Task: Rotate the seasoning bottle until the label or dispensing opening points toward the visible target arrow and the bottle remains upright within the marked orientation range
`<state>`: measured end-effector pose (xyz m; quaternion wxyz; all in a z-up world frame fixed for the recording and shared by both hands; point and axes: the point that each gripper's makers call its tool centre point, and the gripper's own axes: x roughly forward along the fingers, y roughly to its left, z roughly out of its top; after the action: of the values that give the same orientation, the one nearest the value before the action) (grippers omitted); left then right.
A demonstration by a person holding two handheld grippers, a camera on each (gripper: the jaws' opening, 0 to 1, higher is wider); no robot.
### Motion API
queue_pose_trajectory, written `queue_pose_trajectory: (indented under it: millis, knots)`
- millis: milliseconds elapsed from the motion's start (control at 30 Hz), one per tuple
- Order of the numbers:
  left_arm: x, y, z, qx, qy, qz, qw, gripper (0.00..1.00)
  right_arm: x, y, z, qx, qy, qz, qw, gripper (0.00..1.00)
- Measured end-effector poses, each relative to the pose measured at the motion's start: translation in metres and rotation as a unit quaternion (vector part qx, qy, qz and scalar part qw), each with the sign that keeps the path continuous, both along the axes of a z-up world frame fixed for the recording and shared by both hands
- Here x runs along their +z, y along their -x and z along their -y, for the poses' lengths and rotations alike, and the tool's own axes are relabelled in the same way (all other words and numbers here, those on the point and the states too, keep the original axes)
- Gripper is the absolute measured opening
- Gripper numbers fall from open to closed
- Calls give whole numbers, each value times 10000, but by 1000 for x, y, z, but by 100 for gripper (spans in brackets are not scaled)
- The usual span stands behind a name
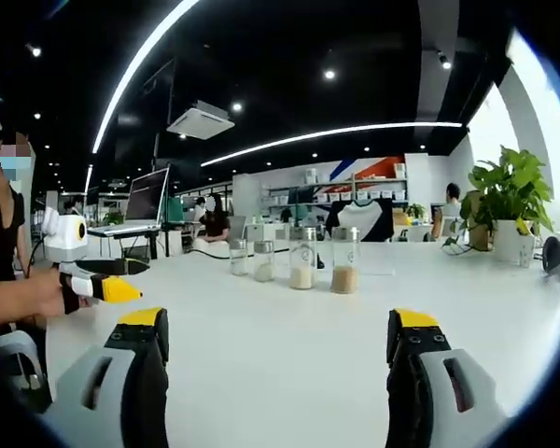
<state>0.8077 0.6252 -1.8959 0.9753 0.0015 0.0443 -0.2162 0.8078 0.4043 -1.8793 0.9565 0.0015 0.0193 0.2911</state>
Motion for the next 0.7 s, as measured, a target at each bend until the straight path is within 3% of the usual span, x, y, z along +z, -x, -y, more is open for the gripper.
queue_pose_trajectory:
  millis: [233,467,567,700]
  knots:
    - [3,-2,0,-20,94,-42,9999,100,2,1,-3,62,-62,-24,10000,99]
    - [1,-6,-2,-34,-21,-118,9999,98,8,1,-1,65,-222,-32,9997,99]
    - [-1,-8,-4,15,-211,-98,9997,97,7,2,0,32,-159,-4,9999,98]
    - [1,-13,-6,36,-189,-111,9998,97,-2,1,0,14,100,-137,9999,96]
